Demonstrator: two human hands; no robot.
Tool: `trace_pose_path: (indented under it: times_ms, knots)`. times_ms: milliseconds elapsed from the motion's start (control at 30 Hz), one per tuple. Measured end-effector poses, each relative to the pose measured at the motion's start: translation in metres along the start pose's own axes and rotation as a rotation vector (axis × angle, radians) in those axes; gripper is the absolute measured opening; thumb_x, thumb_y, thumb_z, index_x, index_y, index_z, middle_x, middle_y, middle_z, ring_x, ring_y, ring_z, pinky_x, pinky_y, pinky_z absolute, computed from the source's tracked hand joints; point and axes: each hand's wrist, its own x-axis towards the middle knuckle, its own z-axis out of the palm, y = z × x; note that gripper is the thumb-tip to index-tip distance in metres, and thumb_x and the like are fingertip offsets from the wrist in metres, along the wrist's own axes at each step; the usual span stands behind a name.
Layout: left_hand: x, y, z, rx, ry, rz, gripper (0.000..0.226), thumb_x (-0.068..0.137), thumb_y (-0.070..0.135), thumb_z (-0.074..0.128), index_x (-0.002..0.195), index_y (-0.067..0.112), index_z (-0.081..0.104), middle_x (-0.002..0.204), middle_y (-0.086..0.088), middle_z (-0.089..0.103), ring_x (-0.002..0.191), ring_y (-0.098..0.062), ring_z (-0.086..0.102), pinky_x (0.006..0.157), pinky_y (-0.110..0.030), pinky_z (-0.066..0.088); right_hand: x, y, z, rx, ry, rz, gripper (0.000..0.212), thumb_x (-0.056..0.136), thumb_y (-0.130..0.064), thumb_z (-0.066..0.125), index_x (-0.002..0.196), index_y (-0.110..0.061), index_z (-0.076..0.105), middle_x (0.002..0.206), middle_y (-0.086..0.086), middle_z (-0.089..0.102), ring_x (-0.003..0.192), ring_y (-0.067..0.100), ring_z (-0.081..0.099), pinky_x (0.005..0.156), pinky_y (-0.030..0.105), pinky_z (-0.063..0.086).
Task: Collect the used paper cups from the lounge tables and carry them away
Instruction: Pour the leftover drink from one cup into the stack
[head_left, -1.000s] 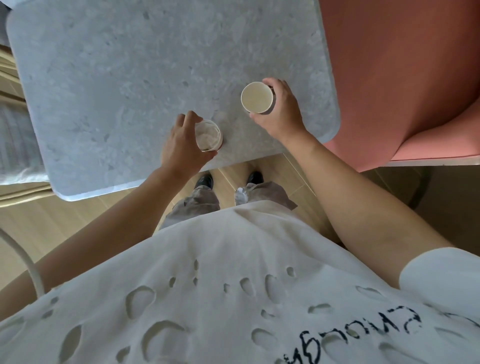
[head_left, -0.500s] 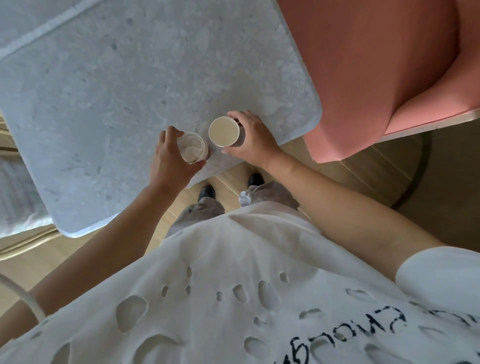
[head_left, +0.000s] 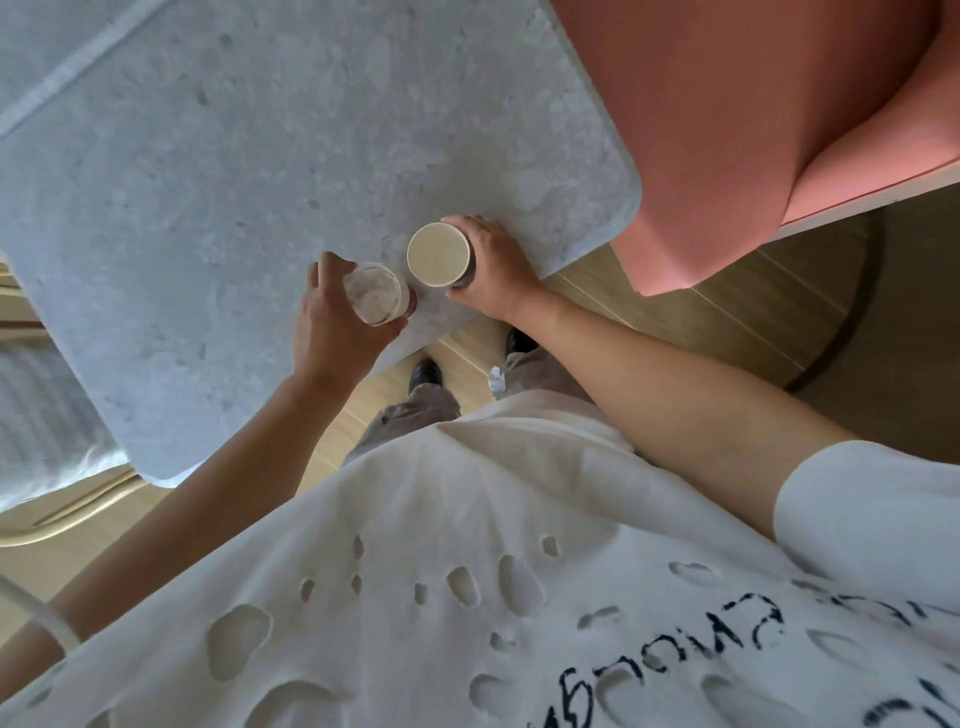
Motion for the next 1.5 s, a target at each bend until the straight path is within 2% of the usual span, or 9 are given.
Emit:
trace_pose_path:
  times_ms: [167,333,400,600,700,800,933,1233,1500]
  knots:
    - [-0.002,0.002,-0.001,-0.002,-0.008,-0.003,0.085,0.064,0.047,0.099,0.124,0.016,0.048,0.126,-0.008,0.061,0.105,-0.030,0.063,0.075,-0.038,0.048,0.004,-0.004,0.000,0.005,-0.004,0.031,0.062,0.073,-0.023,0.088,0.130,-0.012,0.067,0.125,0.010,0.071,0.119,0.031,0.062,0.098,0.046,0.051]
    - [-0.002,-0.001,-0.010,-0.096,0.010,-0.090,0.090,0.062,0.067,0.092,0.125,0.021,0.047,0.122,0.000,0.065,0.102,-0.017,0.061,0.077,-0.036,0.050,0.002,-0.008,0.000,0.047,-0.001,0.027,0.064,0.072,-0.027,0.088,0.130,-0.012,0.064,0.122,0.008,0.071,0.116,0.032,0.063,0.098,0.049,0.052]
    - [-0.003,-0.006,-0.016,-0.129,0.030,-0.143,0.088,0.063,0.057,0.097,0.126,0.022,0.047,0.121,0.004,0.066,0.105,-0.019,0.064,0.080,-0.038,0.054,-0.002,-0.007,-0.001,0.044,0.009,-0.008,0.062,0.071,-0.027,0.089,0.126,-0.011,0.066,0.120,0.005,0.072,0.113,0.030,0.063,0.096,0.049,0.052]
    - [-0.004,-0.021,-0.044,-0.256,0.154,-0.268,0.081,0.068,0.038,0.097,0.132,0.018,0.051,0.123,0.002,0.064,0.103,-0.011,0.065,0.072,-0.008,0.048,-0.009,-0.001,0.001,-0.038,-0.023,-0.079,0.061,0.071,-0.029,0.087,0.128,-0.014,0.069,0.122,0.005,0.071,0.111,0.030,0.063,0.096,0.048,0.052]
    - [-0.002,-0.017,-0.059,-0.333,0.193,-0.270,0.077,0.068,0.041,0.094,0.129,0.021,0.052,0.120,0.001,0.066,0.095,0.001,0.065,0.071,-0.007,0.050,-0.011,0.001,0.003,-0.052,-0.024,-0.087,0.063,0.071,-0.031,0.087,0.130,-0.016,0.070,0.119,0.005,0.072,0.109,0.031,0.064,0.095,0.047,0.052]
    - [0.000,-0.009,-0.067,-0.370,0.181,-0.239,0.074,0.067,0.048,0.093,0.124,0.028,0.050,0.119,0.004,0.067,0.099,-0.005,0.068,0.072,-0.010,0.052,-0.012,0.001,0.004,-0.061,-0.021,-0.092,0.063,0.072,-0.030,0.087,0.131,-0.016,0.070,0.119,0.005,0.072,0.107,0.031,0.064,0.095,0.046,0.052]
    - [0.000,0.002,-0.067,-0.376,0.151,-0.176,0.082,0.066,0.055,0.093,0.129,0.021,0.052,0.122,0.003,0.068,0.103,-0.005,0.069,0.075,-0.009,0.052,-0.012,0.000,0.003,-0.081,-0.026,-0.097,0.063,0.072,-0.029,0.085,0.132,-0.018,0.070,0.117,0.004,0.072,0.107,0.031,0.064,0.094,0.046,0.052]
    - [0.003,0.020,-0.053,-0.333,0.088,-0.100,0.080,0.072,0.045,0.096,0.132,0.018,0.051,0.120,0.008,0.064,0.100,-0.001,0.065,0.072,-0.006,0.051,-0.011,-0.001,0.004,-0.074,-0.032,-0.101,0.062,0.073,-0.033,0.086,0.132,-0.019,0.069,0.117,0.003,0.073,0.104,0.028,0.064,0.092,0.042,0.052]
    - [0.004,0.030,-0.046,-0.299,0.059,-0.083,0.081,0.074,0.040,0.097,0.135,0.016,0.050,0.118,0.010,0.061,0.098,0.001,0.063,0.072,-0.004,0.049,-0.011,0.001,0.000,-0.058,-0.055,-0.098,0.066,0.074,-0.039,0.084,0.134,-0.019,0.068,0.118,0.005,0.073,0.104,0.030,0.065,0.095,0.049,0.054]
